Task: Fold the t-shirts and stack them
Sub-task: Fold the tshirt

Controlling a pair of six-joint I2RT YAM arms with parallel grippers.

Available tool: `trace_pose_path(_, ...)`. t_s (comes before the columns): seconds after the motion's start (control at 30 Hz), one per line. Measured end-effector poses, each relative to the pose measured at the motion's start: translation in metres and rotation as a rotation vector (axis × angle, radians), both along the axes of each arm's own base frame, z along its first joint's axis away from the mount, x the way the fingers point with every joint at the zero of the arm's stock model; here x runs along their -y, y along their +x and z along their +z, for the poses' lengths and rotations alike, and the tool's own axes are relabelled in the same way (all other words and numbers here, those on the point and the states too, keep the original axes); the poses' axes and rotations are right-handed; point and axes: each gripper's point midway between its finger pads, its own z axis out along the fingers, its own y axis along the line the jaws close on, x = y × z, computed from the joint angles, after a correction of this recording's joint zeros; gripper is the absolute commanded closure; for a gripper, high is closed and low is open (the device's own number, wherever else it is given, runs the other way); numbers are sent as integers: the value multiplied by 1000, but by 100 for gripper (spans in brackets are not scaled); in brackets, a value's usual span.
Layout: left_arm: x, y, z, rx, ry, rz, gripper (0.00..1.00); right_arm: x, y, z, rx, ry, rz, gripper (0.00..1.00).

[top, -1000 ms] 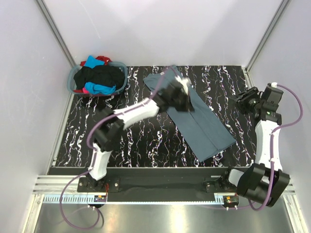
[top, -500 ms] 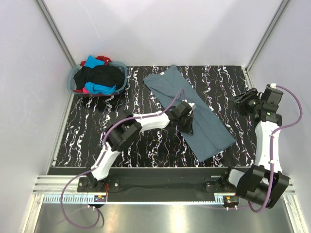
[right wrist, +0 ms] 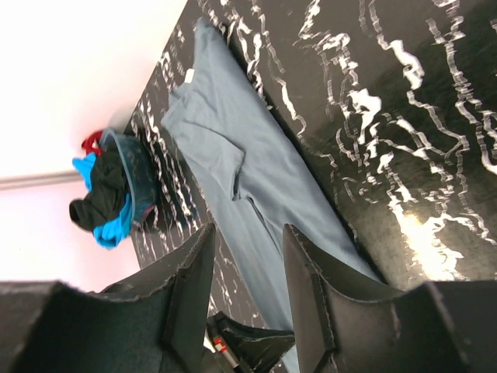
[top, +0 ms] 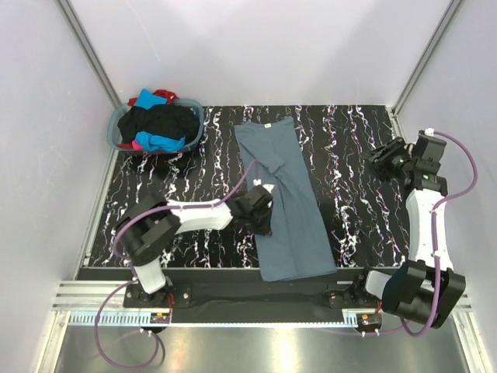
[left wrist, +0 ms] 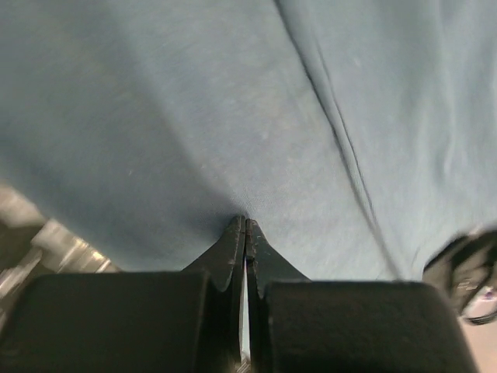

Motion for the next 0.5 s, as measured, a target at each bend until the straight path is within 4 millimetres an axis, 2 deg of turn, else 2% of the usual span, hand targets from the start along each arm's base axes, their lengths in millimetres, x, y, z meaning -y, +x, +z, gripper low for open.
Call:
trace_pose_path(0.2, -64, -18, -1, 8, 78, 104, 100, -31, 1, -1, -5, 1, 76, 52)
trace_pose_path(0.3, -90, -26, 0, -6, 124, 138, 95, -50, -1, -7, -19, -1, 119, 52)
trace_pose_path(0.43, -107, -29, 10, -9, 169, 146, 92, -79, -3, -33, -84, -1, 197, 53)
trace_pose_path(0.5, -106, -19, 23, 7, 160, 150, 92, -96, 1, -54, -139, 1, 247, 54)
